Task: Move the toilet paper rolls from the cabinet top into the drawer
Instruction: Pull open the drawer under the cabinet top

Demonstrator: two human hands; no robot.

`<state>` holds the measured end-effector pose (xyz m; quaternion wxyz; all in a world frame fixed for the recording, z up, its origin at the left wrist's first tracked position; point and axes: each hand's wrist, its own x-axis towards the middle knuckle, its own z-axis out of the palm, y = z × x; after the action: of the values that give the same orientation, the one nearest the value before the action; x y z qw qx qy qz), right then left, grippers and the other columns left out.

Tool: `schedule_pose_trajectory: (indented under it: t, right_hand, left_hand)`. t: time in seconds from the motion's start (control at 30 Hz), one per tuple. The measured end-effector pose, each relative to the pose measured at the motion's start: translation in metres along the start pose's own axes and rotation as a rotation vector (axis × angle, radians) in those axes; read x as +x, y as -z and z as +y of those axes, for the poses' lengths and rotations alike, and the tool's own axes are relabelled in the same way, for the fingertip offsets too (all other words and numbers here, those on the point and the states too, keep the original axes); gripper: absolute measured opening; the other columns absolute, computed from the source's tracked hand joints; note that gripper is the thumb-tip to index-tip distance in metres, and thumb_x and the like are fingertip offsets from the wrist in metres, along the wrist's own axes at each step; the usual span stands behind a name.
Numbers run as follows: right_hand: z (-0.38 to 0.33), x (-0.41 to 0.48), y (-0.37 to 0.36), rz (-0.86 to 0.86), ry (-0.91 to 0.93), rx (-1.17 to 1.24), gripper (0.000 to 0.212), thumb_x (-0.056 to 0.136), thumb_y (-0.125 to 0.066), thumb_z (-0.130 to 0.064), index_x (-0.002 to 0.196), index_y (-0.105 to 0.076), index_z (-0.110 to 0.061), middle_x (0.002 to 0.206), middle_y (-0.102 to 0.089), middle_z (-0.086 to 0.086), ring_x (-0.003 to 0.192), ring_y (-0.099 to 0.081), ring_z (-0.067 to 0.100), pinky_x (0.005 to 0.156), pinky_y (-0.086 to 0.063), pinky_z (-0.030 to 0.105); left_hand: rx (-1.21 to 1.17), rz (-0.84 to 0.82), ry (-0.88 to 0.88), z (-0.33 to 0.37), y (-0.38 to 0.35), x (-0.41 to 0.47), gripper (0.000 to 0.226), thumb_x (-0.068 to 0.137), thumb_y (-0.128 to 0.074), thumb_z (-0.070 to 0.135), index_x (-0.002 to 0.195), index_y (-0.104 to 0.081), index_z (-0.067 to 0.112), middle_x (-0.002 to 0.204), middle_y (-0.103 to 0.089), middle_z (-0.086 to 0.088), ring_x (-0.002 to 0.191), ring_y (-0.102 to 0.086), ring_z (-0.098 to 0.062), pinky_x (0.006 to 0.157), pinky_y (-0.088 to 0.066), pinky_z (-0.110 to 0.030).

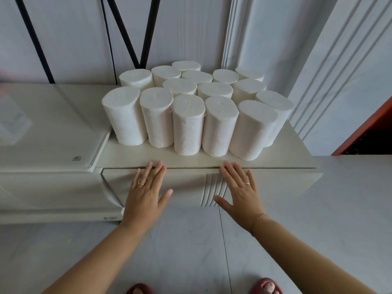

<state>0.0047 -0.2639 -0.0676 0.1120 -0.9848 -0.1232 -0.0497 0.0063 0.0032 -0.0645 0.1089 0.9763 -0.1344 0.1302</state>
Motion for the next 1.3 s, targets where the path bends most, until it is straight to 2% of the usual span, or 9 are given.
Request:
schedule_pose_trajectory:
  t: [0.17, 0.37, 0.63, 0.73, 0.83, 0.93, 1.03, 1.13, 1.3]
  right_hand:
    - [-0.005, -0.005, 0.001, 0.004, -0.018, -0.011, 0.082, 0.087, -0.023, -0.071, 0.154, -0.001, -0.027, 0.157, 0.012, -0.017, 0.145, 0.021, 0.005, 0.119, 0.015, 0.035]
    - [-0.012, -0.01, 0.002, -0.003, -0.05, -0.034, 0.089, 0.083, -0.014, -0.076, 0.155, -0.005, -0.024, 0.161, 0.003, -0.012, 0.149, 0.013, 0.01, 0.122, 0.008, 0.041]
    - [-0.024, -0.05, 0.008, -0.021, -0.058, -0.019, 0.091, 0.08, -0.007, -0.08, 0.154, -0.003, -0.027, 0.16, 0.008, -0.014, 0.146, 0.019, 0.008, 0.12, 0.015, 0.039]
    - [-0.037, -0.07, 0.016, 0.042, -0.091, 0.064, 0.09, 0.081, -0.012, -0.079, 0.151, -0.025, -0.024, 0.159, -0.021, -0.01, 0.15, -0.003, 0.013, 0.121, 0.011, 0.039]
    - [-0.049, -0.076, 0.024, 0.141, -0.157, 0.157, 0.079, 0.082, -0.019, -0.074, 0.132, -0.052, -0.022, 0.13, -0.05, -0.006, 0.135, -0.033, 0.018, 0.122, 0.005, 0.04]
    - [-0.055, -0.081, 0.027, 0.148, -0.224, 0.174, 0.066, 0.083, -0.033, -0.071, 0.115, -0.064, -0.023, 0.109, -0.05, -0.006, 0.122, -0.038, 0.022, 0.119, -0.005, 0.037]
    - [-0.057, -0.091, 0.029, 0.099, -0.222, 0.146, 0.064, 0.08, -0.029, -0.074, 0.106, -0.063, -0.026, 0.099, -0.051, -0.011, 0.113, -0.047, 0.018, 0.116, -0.006, 0.034]
    - [-0.06, -0.105, 0.028, 0.12, -0.222, 0.143, 0.069, 0.075, -0.023, -0.08, 0.098, -0.062, -0.027, 0.091, -0.056, -0.016, 0.103, -0.053, 0.012, 0.116, -0.006, 0.032]
    - [-0.069, -0.12, 0.029, 0.216, -0.307, 0.219, 0.06, 0.074, -0.029, -0.079, 0.074, -0.06, -0.028, 0.072, -0.058, -0.016, 0.085, -0.054, 0.01, 0.09, -0.017, 0.021]
  left_hand:
    - [-0.03, -0.007, 0.018, 0.005, 0.006, -0.001, 0.07, 0.094, -0.02, 0.055, 0.139, -0.041, 0.006, 0.148, -0.037, -0.007, 0.139, -0.029, -0.027, 0.114, -0.016, -0.043]
    - [-0.047, -0.032, 0.035, 0.009, 0.01, -0.004, 0.072, 0.091, -0.025, 0.056, 0.142, -0.037, 0.007, 0.151, -0.033, -0.007, 0.142, -0.023, -0.024, 0.116, -0.016, -0.042]
    - [-0.118, -0.021, 0.021, 0.017, 0.016, -0.044, 0.072, 0.093, -0.019, 0.058, 0.144, -0.032, 0.01, 0.153, -0.026, -0.003, 0.144, -0.014, -0.018, 0.118, -0.01, -0.039]
    - [-0.144, -0.04, 0.048, 0.026, 0.024, -0.062, 0.075, 0.092, -0.017, 0.061, 0.141, -0.039, 0.009, 0.149, -0.036, -0.006, 0.142, -0.024, -0.022, 0.116, -0.017, -0.043]
    - [-0.118, -0.037, 0.06, 0.034, 0.037, -0.072, 0.073, 0.092, -0.018, 0.062, 0.129, -0.052, 0.008, 0.129, -0.055, -0.007, 0.121, -0.048, -0.03, 0.107, -0.031, -0.045]
    - [-0.082, -0.066, 0.068, 0.042, 0.043, -0.078, 0.069, 0.091, -0.018, 0.062, 0.119, -0.059, 0.014, 0.11, -0.063, -0.002, 0.102, -0.054, -0.028, 0.101, -0.034, -0.042]
    - [-0.115, -0.075, 0.082, 0.051, 0.044, -0.083, 0.064, 0.09, -0.019, 0.06, 0.107, -0.064, 0.018, 0.102, -0.068, 0.003, 0.097, -0.058, -0.024, 0.098, -0.034, -0.039]
    - [-0.172, -0.051, 0.089, 0.059, 0.047, -0.092, 0.062, 0.09, -0.017, 0.06, 0.094, -0.065, 0.021, 0.09, -0.068, 0.006, 0.086, -0.061, -0.02, 0.087, -0.035, -0.034]
    - [-0.275, 0.008, 0.082, 0.066, 0.053, -0.109, 0.057, 0.09, -0.021, 0.057, 0.078, -0.062, 0.019, 0.074, -0.064, 0.007, 0.072, -0.058, -0.02, 0.072, -0.034, -0.032]
